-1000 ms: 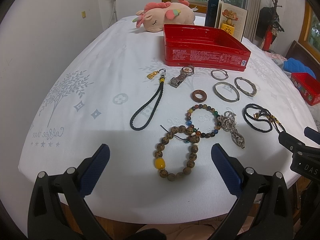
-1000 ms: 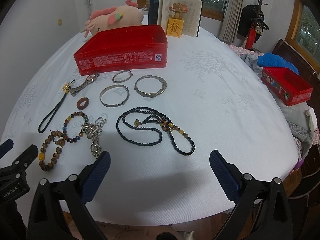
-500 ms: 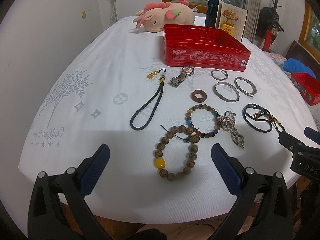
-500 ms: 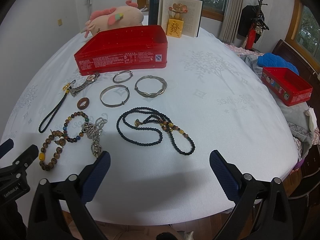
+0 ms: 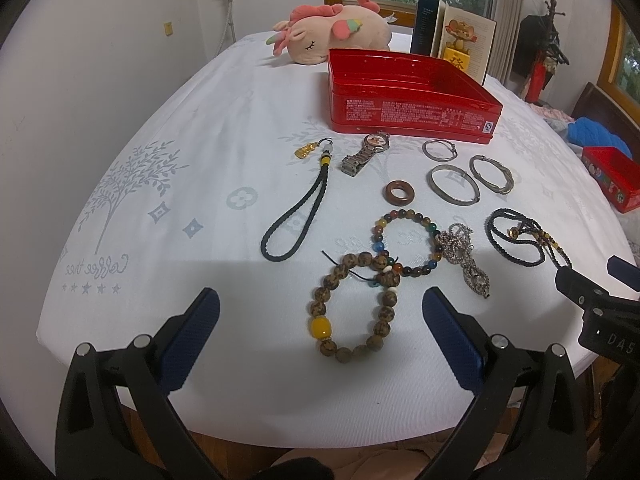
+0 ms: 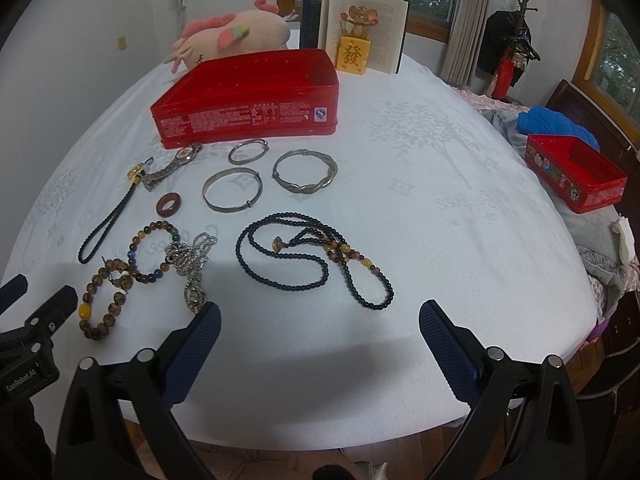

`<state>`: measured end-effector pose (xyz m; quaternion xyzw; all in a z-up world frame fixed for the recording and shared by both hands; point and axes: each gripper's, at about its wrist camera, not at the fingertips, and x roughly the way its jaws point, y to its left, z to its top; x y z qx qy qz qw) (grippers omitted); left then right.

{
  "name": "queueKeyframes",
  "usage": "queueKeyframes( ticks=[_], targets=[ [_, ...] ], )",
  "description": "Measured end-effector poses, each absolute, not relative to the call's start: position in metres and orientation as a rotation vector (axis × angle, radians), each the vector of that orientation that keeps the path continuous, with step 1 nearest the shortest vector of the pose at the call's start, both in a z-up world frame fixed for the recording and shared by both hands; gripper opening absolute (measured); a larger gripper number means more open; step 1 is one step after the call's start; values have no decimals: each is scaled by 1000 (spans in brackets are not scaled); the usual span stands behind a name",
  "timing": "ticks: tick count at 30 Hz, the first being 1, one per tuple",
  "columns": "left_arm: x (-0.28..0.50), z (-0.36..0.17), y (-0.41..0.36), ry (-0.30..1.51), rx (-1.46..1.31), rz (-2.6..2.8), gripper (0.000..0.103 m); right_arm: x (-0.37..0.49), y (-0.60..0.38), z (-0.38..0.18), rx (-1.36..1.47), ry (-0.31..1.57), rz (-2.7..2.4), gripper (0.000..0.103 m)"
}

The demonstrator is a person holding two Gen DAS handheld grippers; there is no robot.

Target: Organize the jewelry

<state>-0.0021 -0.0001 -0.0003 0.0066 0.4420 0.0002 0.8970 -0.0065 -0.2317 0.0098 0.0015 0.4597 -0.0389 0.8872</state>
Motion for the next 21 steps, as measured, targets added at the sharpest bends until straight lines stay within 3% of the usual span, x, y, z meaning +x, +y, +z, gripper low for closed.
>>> queueKeyframes(
  ticks=[21],
  targets=[
    [1,4,-1,910,12,-13,100,-5,-231,11,10,951,-64,99]
  ],
)
